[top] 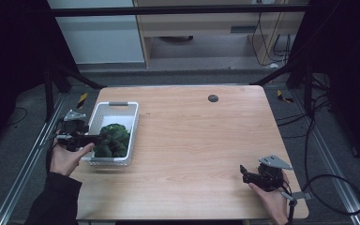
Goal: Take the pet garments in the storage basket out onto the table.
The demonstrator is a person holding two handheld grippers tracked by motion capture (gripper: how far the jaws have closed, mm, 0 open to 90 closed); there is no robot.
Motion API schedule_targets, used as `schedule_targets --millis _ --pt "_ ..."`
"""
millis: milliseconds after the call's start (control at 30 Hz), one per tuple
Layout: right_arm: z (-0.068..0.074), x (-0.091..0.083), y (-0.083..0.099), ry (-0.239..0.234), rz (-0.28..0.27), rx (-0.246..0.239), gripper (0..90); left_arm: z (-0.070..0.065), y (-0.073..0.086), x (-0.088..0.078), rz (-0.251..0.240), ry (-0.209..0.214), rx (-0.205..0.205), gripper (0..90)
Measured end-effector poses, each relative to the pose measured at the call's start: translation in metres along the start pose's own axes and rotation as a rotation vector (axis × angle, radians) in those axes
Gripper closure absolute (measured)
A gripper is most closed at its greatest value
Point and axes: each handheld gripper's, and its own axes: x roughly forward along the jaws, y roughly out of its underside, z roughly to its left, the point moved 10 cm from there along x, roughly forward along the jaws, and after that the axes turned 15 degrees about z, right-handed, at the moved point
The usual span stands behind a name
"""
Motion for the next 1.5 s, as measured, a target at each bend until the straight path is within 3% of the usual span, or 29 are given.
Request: schedule_targets --millis 300,833,1500 --pt "0.000 0.001 0.001 0.000 0.008 -0.007 12.5 0.003 -0.006 0.015 0.074 -0.009 0.016 20.3" --pt "0.001 0.002 0.002 -0.002 0.020 -0.014 12.5 -0.005 -0.015 0.035 0.174 -0.016 0.058 20.1" --pt "0.003 0.006 0.005 -0.010 0.045 -0.023 12.3 0.002 -0.012 0.067 0.289 -0.015 0.057 20.3"
